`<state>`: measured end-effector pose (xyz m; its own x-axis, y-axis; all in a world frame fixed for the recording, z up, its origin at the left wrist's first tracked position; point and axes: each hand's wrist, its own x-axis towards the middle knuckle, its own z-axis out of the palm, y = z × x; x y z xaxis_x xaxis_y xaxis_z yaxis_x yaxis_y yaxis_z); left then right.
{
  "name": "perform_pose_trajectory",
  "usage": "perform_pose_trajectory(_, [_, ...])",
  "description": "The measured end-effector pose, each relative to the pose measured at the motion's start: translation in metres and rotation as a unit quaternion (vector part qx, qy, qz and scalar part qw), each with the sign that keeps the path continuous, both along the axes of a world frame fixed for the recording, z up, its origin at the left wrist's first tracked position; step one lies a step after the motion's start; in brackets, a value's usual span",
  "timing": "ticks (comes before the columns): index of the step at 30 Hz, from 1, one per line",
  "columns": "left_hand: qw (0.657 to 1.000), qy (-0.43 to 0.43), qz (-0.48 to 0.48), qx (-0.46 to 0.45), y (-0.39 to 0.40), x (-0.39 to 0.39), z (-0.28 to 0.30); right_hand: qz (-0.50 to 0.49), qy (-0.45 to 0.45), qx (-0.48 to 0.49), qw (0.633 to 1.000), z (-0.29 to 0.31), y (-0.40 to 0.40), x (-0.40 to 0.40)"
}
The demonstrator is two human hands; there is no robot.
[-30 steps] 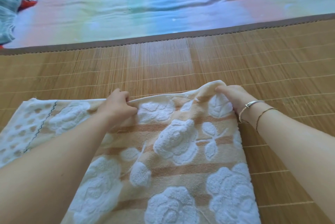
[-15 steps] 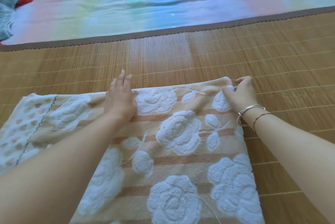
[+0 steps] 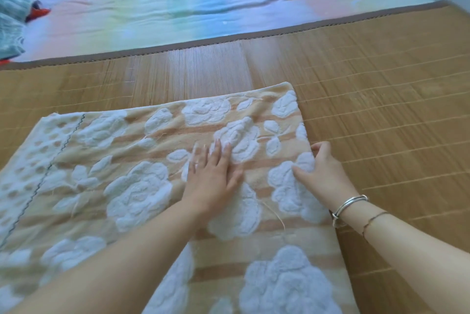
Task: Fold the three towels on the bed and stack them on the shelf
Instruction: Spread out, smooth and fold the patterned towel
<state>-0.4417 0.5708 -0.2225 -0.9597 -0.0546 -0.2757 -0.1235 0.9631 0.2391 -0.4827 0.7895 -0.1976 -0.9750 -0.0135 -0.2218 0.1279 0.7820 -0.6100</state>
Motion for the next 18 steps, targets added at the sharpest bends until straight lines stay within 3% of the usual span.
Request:
perform_pose_trajectory(9, [0.999, 0.033, -0.030, 0.010, 0.026, 0.070, -0.012, -0.047, -0.022, -0.075, 0.996, -0.018, 0.033, 0.112])
perform_pose_trajectory(13, [0.993, -0.002, -0.057, 0.106, 0.061, 0.127, 0.011, -0.023, -0.067, -0.132, 0.989, -0.016, 0.049, 0.170])
perform_pose_trajectory(16, [0.972, -0.025, -0.023, 0.231, 0.086, 0.173, 0.046, -0.014, -0.084, -0.157, 0.984, -0.001, 0.058, 0.221])
perform_pose_trajectory(18, [0.966, -0.041, -0.013, 0.255, 0.100, 0.192, 0.066, -0.015, -0.073, -0.168, 0.983, 0.011, 0.059, 0.249])
